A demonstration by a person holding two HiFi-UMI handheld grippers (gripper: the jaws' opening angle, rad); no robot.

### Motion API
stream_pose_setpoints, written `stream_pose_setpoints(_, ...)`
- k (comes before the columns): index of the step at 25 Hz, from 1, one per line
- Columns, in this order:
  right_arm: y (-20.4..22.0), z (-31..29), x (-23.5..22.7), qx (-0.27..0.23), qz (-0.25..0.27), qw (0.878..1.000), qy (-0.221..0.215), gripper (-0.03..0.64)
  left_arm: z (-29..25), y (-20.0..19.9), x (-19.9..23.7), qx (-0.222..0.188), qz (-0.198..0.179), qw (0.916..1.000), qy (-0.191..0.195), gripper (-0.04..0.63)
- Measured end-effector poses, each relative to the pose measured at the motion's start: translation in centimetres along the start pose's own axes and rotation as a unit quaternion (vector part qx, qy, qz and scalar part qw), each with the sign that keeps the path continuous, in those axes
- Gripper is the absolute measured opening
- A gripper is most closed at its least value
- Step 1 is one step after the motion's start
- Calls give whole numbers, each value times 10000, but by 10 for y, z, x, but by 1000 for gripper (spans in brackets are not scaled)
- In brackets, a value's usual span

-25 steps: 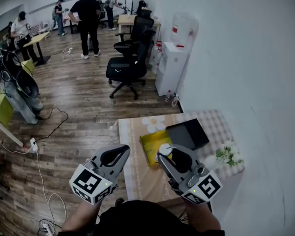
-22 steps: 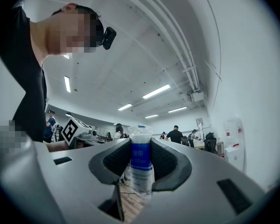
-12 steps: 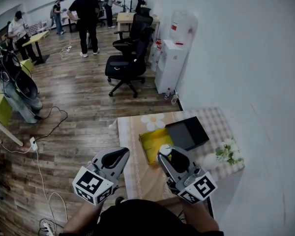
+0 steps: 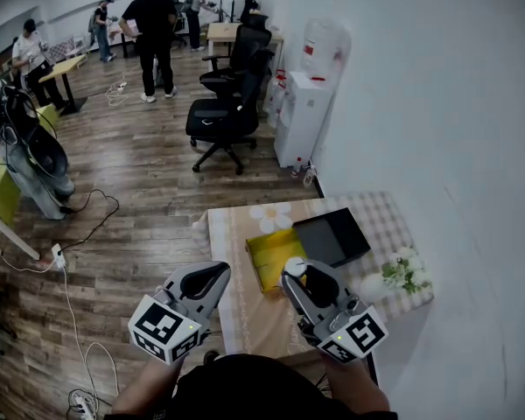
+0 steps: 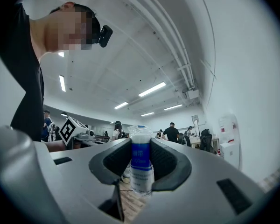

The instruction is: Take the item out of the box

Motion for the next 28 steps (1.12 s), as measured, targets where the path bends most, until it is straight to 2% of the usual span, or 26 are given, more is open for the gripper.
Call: stream_pose_setpoints(28, 3, -3, 7, 21, 14, 10000, 26, 130, 3, 3, 2, 46, 32, 9999, 116, 21)
Point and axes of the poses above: the fingertips, and each gripper's own axes: z backward along the fingers, x to its left, y out of its underside, the point moved 7 cm from there along z, backward along the fingers, and after that the axes turned 4 degrees about -y, right-handed, at the moved point
